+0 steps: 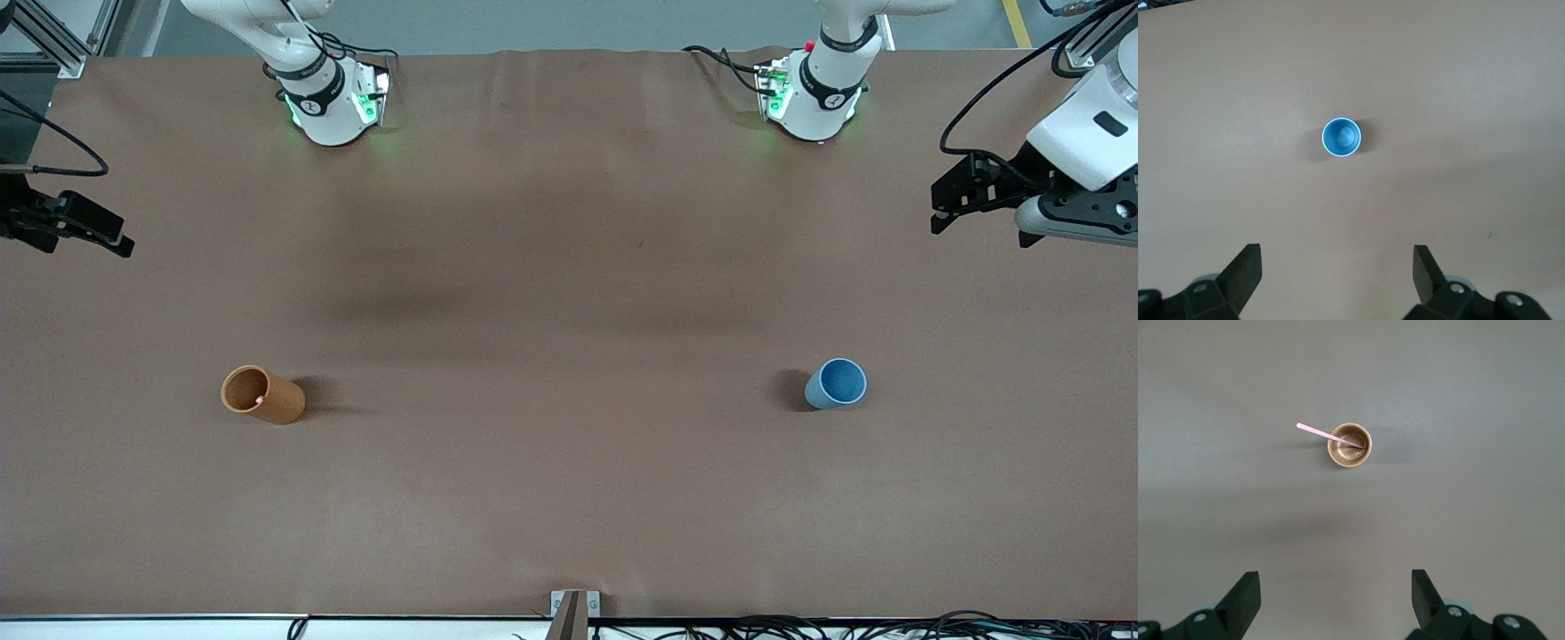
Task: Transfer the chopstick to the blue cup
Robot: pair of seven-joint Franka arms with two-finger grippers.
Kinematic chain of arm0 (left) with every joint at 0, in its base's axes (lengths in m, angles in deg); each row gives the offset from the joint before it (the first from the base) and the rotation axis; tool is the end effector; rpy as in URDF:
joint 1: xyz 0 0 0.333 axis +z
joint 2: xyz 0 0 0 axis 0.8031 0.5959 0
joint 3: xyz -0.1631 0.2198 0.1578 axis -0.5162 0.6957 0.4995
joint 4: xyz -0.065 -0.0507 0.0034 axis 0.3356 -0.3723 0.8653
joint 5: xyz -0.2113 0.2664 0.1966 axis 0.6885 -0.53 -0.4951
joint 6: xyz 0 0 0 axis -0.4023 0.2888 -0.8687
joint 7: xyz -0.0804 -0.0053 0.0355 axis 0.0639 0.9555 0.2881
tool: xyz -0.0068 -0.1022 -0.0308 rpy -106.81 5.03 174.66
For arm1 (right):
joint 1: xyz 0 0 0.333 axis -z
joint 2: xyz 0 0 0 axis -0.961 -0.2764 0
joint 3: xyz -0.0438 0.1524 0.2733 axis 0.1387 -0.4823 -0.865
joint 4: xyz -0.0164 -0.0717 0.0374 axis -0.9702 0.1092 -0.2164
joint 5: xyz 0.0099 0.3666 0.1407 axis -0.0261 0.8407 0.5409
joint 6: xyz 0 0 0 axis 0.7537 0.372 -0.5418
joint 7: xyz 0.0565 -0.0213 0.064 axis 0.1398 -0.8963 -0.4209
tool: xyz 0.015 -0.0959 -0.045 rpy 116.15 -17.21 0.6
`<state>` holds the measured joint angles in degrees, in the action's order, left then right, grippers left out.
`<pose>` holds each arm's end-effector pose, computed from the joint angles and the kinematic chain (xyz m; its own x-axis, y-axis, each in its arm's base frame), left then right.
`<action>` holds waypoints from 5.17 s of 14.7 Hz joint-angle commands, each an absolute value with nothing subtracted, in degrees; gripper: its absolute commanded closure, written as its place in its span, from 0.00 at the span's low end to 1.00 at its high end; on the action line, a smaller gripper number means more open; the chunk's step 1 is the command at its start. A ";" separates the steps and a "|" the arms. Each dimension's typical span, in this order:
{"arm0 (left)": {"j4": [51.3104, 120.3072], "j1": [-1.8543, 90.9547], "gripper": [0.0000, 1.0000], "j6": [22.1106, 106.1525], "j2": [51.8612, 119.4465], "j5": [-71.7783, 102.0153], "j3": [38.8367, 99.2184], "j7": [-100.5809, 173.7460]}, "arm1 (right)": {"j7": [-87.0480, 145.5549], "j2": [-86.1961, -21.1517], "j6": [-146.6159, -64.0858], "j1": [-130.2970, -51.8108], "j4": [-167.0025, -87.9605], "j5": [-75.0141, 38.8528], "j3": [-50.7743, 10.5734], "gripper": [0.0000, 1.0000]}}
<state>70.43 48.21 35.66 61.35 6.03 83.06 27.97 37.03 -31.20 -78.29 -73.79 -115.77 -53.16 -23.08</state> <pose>0.5520 -0.0908 0.6573 0.9784 -0.2004 0.0514 -0.2006 -0.9797 -0.0019 0.5575 -0.0218 0.6357 0.9957 -0.0928 0.0015 -0.0927 -0.9952 -0.0317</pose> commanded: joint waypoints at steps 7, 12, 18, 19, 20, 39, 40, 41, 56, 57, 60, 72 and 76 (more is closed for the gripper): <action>69.15 47.98 0.00 35.39 61.79 5.95 83.22 28.55 | 36.75 -28.98 -79.82 -73.43 -118.11 -53.70 -23.35 0.00; 69.33 47.89 0.00 35.39 62.66 5.86 83.14 28.81 | 36.83 -29.33 -82.44 -73.78 -118.02 -54.05 -23.35 0.00; 69.86 48.86 0.00 44.59 74.33 7.62 83.40 28.02 | 40.68 -43.02 -92.90 -78.17 -116.01 -63.53 -23.79 0.00; 69.94 48.94 0.00 46.70 76.53 7.71 83.40 28.02 | 42.01 -45.22 -93.96 -78.87 -115.82 -64.15 -23.79 0.00; 70.03 48.94 0.00 48.55 78.56 7.80 83.40 28.02 | 42.28 -47.76 -96.49 -79.83 -115.74 -64.68 -23.79 0.00; 92.88 49.56 0.48 83.01 88.15 7.18 86.39 29.16 | 19.54 -52.71 -116.55 -79.85 -126.98 -63.98 -24.58 0.00; 92.88 49.56 0.64 83.55 88.42 7.18 86.39 29.25 | 18.13 -52.71 -116.64 -79.84 -127.07 -63.98 -24.58 0.00; 92.97 49.56 0.83 83.55 88.42 7.18 86.39 29.25 | 18.11 -52.71 -116.64 -80.02 -127.07 -63.98 -24.58 0.00; 84.81 44.47 1.00 76.52 86.57 -2.39 68.21 74.21 | 17.94 -52.71 -116.73 -79.84 -126.99 -63.98 -24.58 0.87; 84.10 42.72 1.00 76.52 87.53 -3.18 67.24 78.69 | 18.02 -52.71 -116.47 -79.67 -126.98 -63.98 -24.50 0.88; 80.06 36.40 1.00 76.52 92.10 -7.13 66.96 90.48 | 18.55 -50.87 -114.02 -77.92 -126.64 -63.89 -24.49 0.89; 78.38 33.82 0.96 77.40 99.23 -13.03 64.41 99.48 | 34.34 -34.35 -107.42 -77.91 -122.85 -55.45 -24.67 0.94; 78.38 34.52 0.46 77.75 99.32 -13.03 64.15 99.04 | 44.79 -33.64 -108.03 -84.57 -122.94 -51.08 -24.76 0.95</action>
